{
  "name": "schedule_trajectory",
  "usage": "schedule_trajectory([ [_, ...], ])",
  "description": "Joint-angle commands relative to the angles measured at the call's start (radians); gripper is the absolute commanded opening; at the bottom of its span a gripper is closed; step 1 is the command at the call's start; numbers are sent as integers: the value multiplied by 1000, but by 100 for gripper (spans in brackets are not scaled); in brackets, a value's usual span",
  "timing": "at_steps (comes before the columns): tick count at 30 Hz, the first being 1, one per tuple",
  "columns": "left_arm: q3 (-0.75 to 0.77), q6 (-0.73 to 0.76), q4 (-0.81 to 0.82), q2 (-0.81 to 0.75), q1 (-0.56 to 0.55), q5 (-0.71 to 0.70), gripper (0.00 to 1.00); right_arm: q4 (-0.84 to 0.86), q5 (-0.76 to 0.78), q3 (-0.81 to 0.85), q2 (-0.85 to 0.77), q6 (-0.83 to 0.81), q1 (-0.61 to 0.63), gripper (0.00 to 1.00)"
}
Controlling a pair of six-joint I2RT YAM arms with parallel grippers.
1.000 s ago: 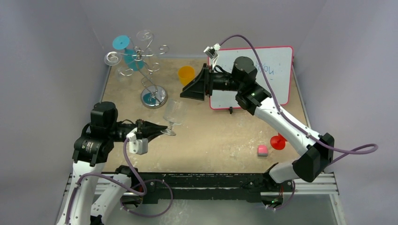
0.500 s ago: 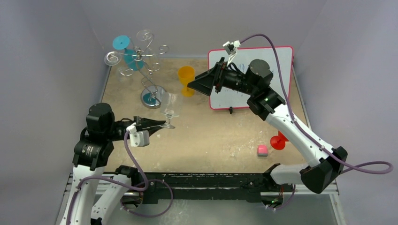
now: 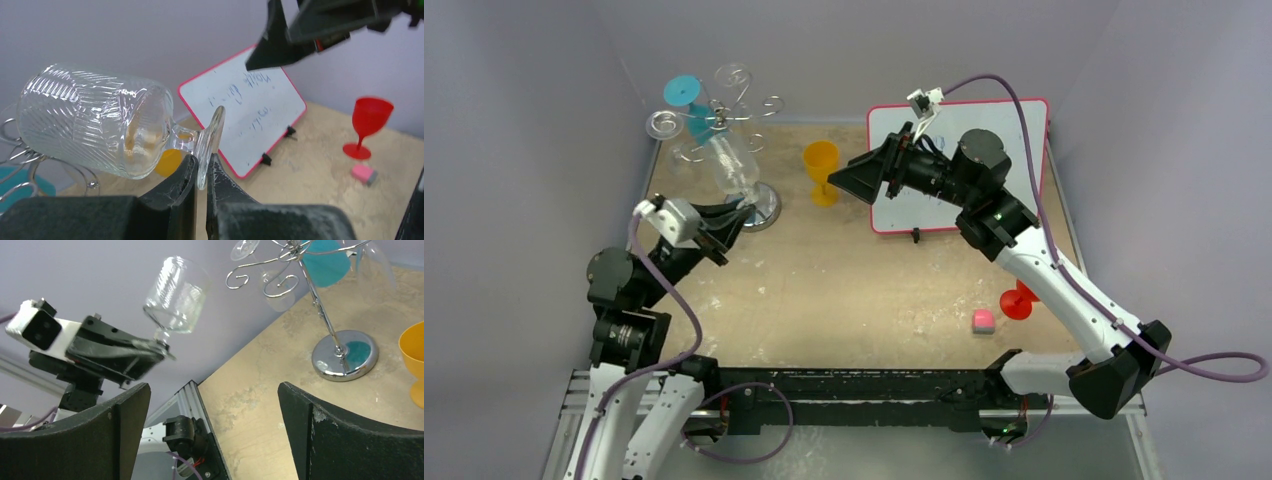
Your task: Place the wine glass upside down on the wine glass rack
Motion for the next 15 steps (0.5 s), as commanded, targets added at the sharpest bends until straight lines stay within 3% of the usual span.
schedule_trajectory([
  [1, 37, -402, 213, -38, 7, -369, 0, 14, 38, 18, -30, -33, -1, 100],
  [8, 264, -698, -110, 53, 8, -679, 0, 5, 44, 18, -22, -45, -1, 100],
  [15, 395, -929, -384, 136, 8, -763, 0, -2, 56, 17, -23, -56, -1, 100],
])
